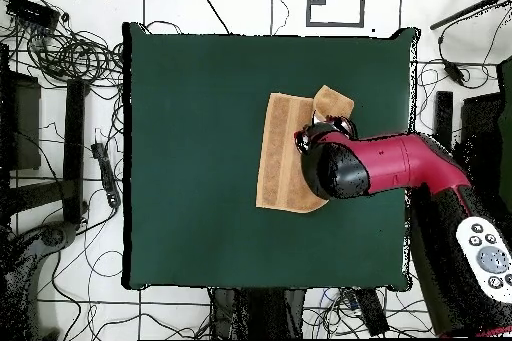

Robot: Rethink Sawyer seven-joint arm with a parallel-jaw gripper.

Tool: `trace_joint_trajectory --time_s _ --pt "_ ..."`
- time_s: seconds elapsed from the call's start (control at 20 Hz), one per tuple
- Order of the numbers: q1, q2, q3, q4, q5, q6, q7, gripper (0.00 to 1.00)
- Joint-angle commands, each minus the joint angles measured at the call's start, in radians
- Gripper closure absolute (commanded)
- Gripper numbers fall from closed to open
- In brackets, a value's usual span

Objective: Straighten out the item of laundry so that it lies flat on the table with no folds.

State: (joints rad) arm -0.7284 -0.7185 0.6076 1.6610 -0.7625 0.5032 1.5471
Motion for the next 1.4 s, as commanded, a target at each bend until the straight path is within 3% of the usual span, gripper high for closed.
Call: trace_joint_trajectory --time_s 0.05,0.45,0.9,1.1,1.4 --pt "0.055 0.054 -0.076 0.065 -0.013 0.045 0.054 0.0" --pt "0.099 0.112 -0.193 0.113 -0.061 -0.114 0.177 0.0" --pt "0.097 0.123 -0.231 0.139 -0.012 -0.157 0.152 0.0" --pt "0.126 0.181 -0.274 0.109 -0.024 -0.232 0.184 0.0" --pt "0.125 0.198 -0.31 0.114 -0.002 -0.278 0.183 0.0"
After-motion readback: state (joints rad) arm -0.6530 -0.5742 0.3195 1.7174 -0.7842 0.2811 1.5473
